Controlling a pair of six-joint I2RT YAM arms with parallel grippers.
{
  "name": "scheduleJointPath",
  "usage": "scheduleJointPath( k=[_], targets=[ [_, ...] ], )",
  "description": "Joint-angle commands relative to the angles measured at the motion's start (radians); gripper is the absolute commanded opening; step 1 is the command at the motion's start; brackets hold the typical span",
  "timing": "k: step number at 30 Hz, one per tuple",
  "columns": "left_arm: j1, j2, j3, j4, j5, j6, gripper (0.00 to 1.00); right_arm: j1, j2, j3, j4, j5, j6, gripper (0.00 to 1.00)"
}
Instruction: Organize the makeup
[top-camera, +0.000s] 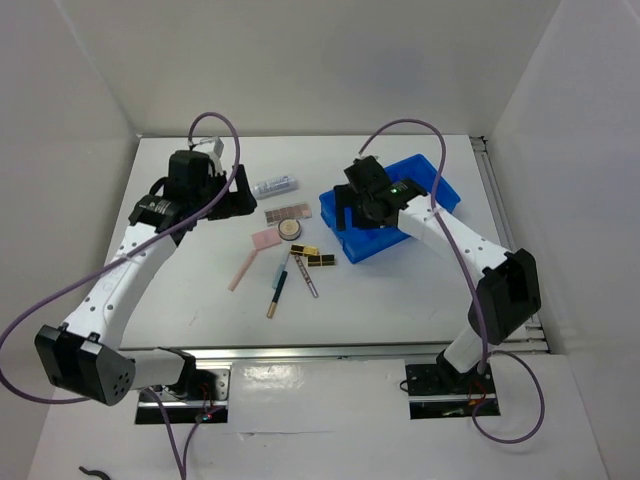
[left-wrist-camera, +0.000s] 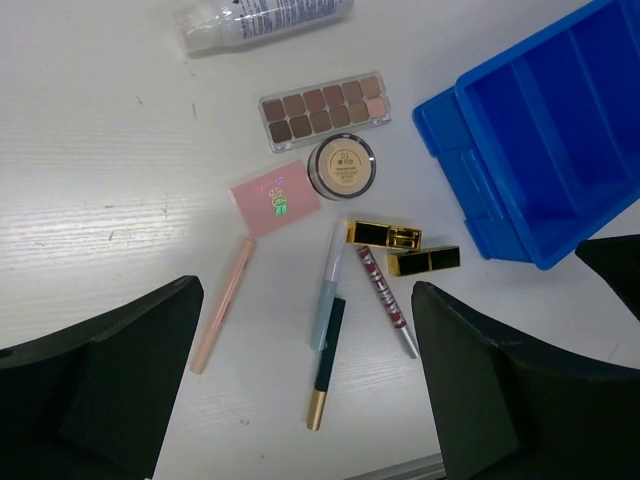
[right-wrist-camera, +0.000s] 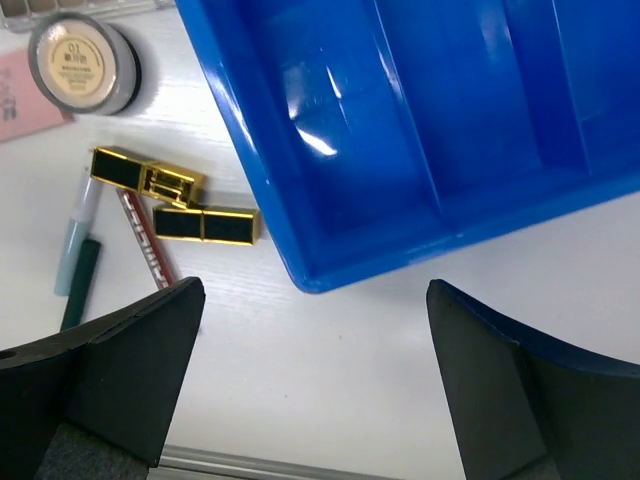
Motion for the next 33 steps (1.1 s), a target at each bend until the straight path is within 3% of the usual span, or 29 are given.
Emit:
scheduleJointPath(
  k=[1,8,13,17,18,22,31,33],
  targets=[
    [-0.015,-0.056,-0.036,0.049,-0.036,0.045,1.0,0.004,-0.077,-0.046,0.027,-0.001,0.048,1.0],
    [-0.015,-0.123,-0.093,0.092,-0.071,0.007,1.0,0.088,-0.151,-0.136,0.078,-0.131,0.036,1.0],
    [-0.015,-0.132,-0.111,0.083,-0.09,0.007,1.0,0.223,-0.152,-0.218,0.203,-0.159,0.059,0.9],
    [-0.015,-0.112,-0.091,0.041,-0.07,-0.002,1.0,0.311,-0.067,-0.231,0.279,-0.141,0.082,0.79],
    [-0.015,-0.101,-0.091,0.032,-0.07,-0.002,1.0,0.334,-0.045,-0.231,0.297,-0.14,0.071,0.72],
    [-0.015,-0.101,-0.082,0.023,-0.07,0.007,1.0,0.343,0.08,-0.21,0.389,-0.14,0.024,0.6],
    [-0.015,-0.101,-0.071,0.0,-0.102,0.028,1.0,0.352,0.262,-0.144,0.398,-0.067,0.001,0.62],
    [-0.015,-0.11,-0.082,0.011,-0.102,0.028,1.0,0.352,0.288,-0.135,0.398,-0.058,-0.008,0.56]
  ],
)
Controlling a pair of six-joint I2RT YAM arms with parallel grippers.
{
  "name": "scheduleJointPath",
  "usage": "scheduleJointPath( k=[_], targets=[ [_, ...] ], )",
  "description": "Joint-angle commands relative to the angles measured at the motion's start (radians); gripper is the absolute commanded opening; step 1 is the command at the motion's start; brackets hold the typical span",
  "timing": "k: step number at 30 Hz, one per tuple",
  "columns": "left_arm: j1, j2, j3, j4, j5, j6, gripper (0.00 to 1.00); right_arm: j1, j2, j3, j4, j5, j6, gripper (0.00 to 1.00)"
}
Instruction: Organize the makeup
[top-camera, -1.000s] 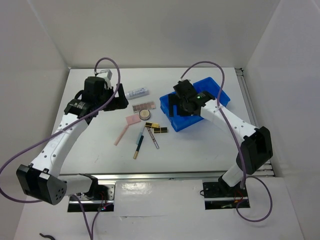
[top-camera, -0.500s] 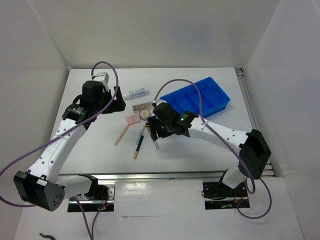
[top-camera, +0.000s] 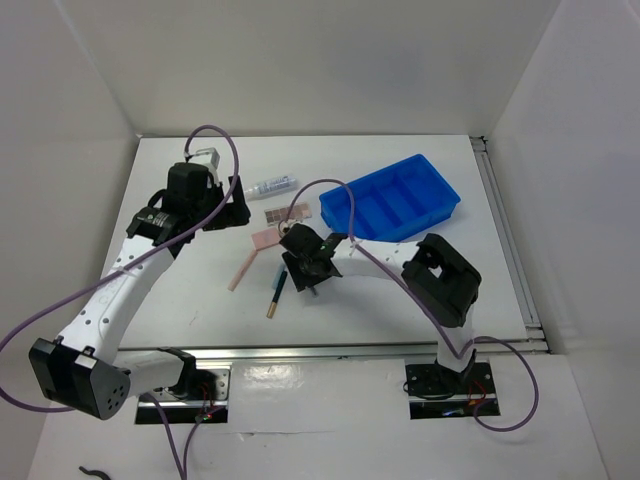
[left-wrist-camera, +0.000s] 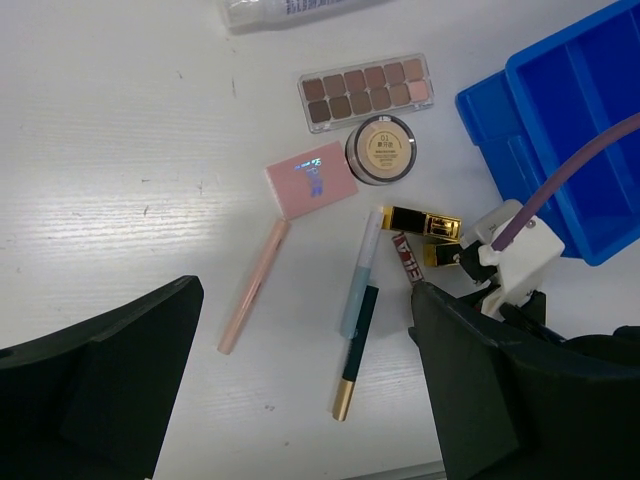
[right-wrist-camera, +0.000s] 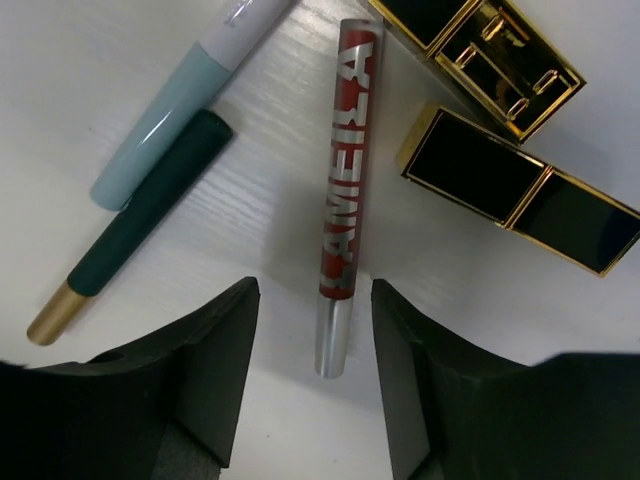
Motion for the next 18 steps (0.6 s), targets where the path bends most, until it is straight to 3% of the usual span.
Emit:
scheduleJointPath(
  k=[1,8,12,16,18],
  targets=[
    [-0.002,-0.017,0.025,0.013,-0.021,0.01,1.0,0.005,0.017,0.059,0.054,0.044,-0.021,0.54],
    [-0.002,-0.017,0.025,0.013,-0.03,0.02,1.0,0.005,0.054,0.059,0.063,0.053,-0.021,0.34],
    [-0.002,-0.017,0.025,0.013,-0.039,0.02,1.0,0.005,0.02,0.025,0.052,0.043,-0.021,0.3],
    [-0.002,-0.017,0.025,0.013,-0.039,0.02,1.0,0.014,-0.029,0.007,0.017,0.043,-0.031,0.12],
    [-0.002,-0.017,0.025,0.013,-0.039,0.02,1.0,0.023,-0.058,0.007,-0.01,0.043,-0.043,0.1]
  ],
)
